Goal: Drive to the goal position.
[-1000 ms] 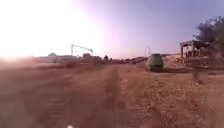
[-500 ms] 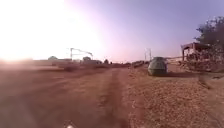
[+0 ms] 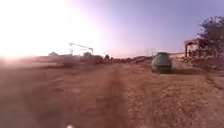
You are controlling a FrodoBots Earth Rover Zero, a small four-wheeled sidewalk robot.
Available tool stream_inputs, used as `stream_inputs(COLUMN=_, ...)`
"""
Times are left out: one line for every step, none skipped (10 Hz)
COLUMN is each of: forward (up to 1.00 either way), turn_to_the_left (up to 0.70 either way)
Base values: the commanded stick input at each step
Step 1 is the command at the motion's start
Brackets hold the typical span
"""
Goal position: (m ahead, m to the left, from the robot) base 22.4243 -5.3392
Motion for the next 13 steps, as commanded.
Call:
stream_inputs(forward=0.69, turn_to_the_left=0.00)
stream_inputs(forward=0.69, turn_to_the_left=0.00)
stream_inputs(forward=0.69, turn_to_the_left=0.00)
stream_inputs(forward=0.69, turn_to_the_left=0.00)
stream_inputs(forward=0.69, turn_to_the_left=0.00)
stream_inputs(forward=0.69, turn_to_the_left=0.00)
stream_inputs(forward=0.69, turn_to_the_left=0.00)
stream_inputs(forward=0.69, turn_to_the_left=0.00)
stream_inputs(forward=0.69, turn_to_the_left=0.00)
stream_inputs(forward=0.69, turn_to_the_left=0.00)
stream_inputs(forward=0.69, turn_to_the_left=0.00)
stream_inputs(forward=0.69, turn_to_the_left=0.00)
stream_inputs(forward=0.69, turn_to_the_left=0.00)
